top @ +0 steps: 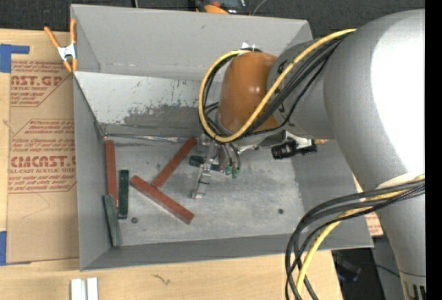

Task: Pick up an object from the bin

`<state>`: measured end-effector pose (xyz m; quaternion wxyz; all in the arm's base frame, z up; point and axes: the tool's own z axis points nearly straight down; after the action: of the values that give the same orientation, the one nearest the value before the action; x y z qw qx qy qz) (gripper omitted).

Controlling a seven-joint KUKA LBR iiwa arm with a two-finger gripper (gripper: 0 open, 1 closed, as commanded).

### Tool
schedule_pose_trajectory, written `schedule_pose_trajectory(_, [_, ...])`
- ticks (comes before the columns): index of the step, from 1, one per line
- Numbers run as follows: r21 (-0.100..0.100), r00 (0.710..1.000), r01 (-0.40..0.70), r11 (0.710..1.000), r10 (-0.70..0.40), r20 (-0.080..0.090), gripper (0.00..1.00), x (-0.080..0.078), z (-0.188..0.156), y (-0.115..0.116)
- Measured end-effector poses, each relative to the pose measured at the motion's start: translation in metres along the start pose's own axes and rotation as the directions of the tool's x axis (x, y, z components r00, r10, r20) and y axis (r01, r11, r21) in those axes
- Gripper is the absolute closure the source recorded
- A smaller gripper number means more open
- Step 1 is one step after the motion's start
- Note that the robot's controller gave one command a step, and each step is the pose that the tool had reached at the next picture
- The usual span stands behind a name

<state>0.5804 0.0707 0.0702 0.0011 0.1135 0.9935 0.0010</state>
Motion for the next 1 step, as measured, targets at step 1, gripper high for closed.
schedule_pose_trajectory(1, [0.0,1.0,-0.001,1.0,0.001,0.0,1.0,0.0,0.0,-0.0001])
